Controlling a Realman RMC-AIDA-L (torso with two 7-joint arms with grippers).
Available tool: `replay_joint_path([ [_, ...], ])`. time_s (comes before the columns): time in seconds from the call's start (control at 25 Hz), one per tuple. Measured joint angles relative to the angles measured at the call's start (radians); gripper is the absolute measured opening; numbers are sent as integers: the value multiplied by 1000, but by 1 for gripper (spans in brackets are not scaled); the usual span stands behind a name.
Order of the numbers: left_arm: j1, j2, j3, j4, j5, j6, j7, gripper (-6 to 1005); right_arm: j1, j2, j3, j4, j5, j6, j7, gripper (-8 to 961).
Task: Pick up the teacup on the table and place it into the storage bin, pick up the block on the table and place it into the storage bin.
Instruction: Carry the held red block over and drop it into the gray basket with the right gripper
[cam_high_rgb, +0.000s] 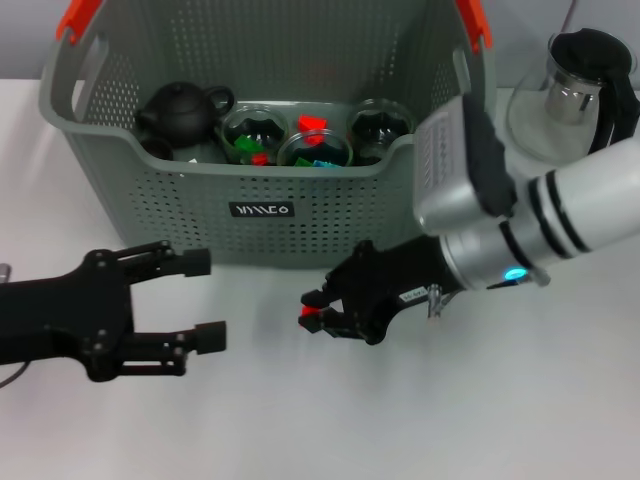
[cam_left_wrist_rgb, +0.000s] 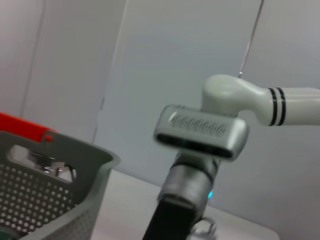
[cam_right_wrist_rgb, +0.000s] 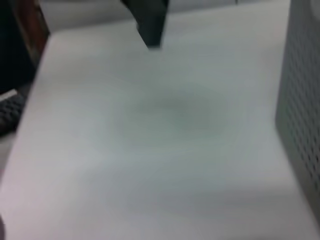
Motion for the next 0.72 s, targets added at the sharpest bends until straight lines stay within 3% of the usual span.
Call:
replay_joint_path([
  [0.44, 8, 8, -90, 16, 26, 4, -6, 883, -37, 1, 252, -282, 29, -237, 31, 282],
  [0.72, -16, 11, -81, 12, 19, 6, -9, 883, 7, -2, 359, -349, 97, -210, 123, 305],
])
